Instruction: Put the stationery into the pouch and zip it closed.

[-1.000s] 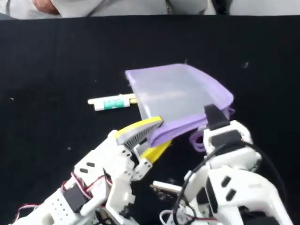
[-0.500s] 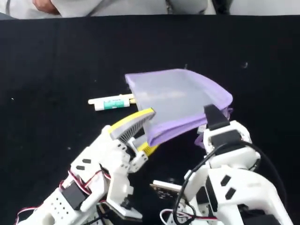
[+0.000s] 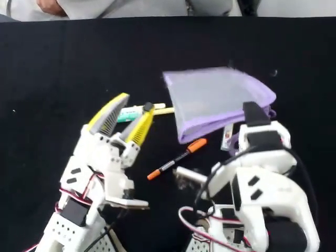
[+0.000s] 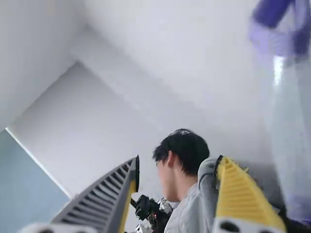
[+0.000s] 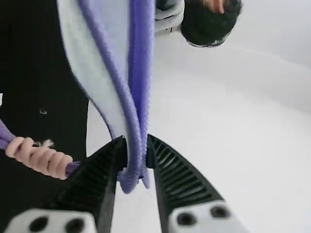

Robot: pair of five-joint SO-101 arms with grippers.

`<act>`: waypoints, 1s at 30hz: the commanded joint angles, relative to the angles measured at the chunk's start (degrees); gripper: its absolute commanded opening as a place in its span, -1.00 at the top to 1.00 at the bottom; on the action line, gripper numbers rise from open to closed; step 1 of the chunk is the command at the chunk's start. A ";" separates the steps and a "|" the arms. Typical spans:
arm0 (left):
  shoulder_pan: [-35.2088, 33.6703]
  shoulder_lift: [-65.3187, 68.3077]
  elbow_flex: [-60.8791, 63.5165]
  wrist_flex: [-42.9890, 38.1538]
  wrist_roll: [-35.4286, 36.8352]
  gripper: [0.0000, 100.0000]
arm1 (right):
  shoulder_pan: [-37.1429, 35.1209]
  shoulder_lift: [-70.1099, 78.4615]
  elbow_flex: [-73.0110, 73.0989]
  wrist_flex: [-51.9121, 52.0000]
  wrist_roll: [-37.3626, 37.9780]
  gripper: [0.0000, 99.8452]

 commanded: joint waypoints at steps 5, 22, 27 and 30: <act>-10.86 -0.62 0.31 0.18 12.66 0.65 | 0.79 0.04 -0.40 -2.81 -9.14 0.98; -38.99 -0.62 -0.22 21.10 53.10 0.70 | 1.76 19.38 -24.04 18.90 -39.47 0.98; -42.59 -0.62 -3.56 32.53 59.52 0.69 | -1.14 38.73 -52.35 32.00 -42.64 0.98; -42.77 -0.62 -7.69 40.70 61.19 0.69 | 1.67 46.29 -64.75 31.91 -44.40 0.98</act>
